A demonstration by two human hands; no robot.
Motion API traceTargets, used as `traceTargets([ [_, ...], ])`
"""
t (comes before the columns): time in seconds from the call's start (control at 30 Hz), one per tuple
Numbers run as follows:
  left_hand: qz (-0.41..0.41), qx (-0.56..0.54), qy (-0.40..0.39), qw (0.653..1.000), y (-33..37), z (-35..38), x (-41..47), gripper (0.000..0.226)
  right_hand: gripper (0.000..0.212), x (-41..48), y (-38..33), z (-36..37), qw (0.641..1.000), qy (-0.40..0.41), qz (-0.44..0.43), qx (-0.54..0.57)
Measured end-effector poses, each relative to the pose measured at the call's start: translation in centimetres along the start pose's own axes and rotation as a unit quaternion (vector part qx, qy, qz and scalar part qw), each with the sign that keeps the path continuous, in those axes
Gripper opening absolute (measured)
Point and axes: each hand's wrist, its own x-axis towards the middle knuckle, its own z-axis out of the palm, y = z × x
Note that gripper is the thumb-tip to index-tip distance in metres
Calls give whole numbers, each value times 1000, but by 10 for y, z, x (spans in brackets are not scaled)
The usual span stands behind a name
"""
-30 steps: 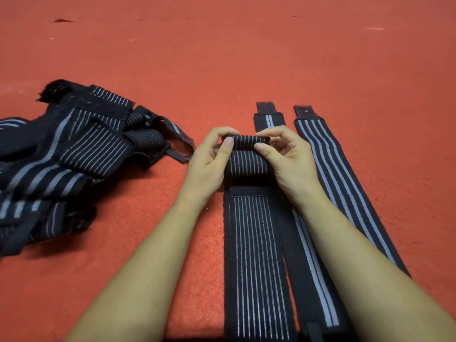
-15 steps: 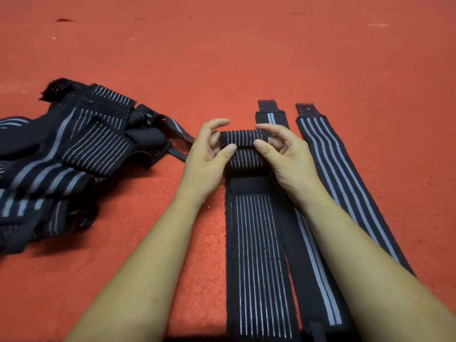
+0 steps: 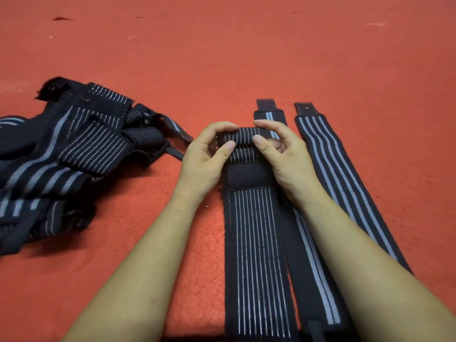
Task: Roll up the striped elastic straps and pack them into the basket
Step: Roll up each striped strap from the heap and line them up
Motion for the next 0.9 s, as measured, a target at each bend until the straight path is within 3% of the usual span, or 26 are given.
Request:
traceTargets([
  [0.1,-19,-24,5,1000,1,2,-1,36,32,0,2,-1,1000,-12,1,-12],
  [0.2,-39,29,15,999,3,3,-2,20,27,-1,2,-1,1000,-11,-14,-23],
  [0.37,-83,72,27,994,-1,5,-2,21,23,0,4,0,999,-30,-7,-30],
  [0.53,-62,36,12,997,-1,0,0,11,21,0,6,0,999,-15,10,-49],
  [0.73,-52,52,-19,997,-5,-4,-1,32,34,5,15,-2,996,-8,20,-91],
  [0.9,-141,-19,-3,990,-6,3,-3,36,28,4,16,-3,995,9,4,-104],
])
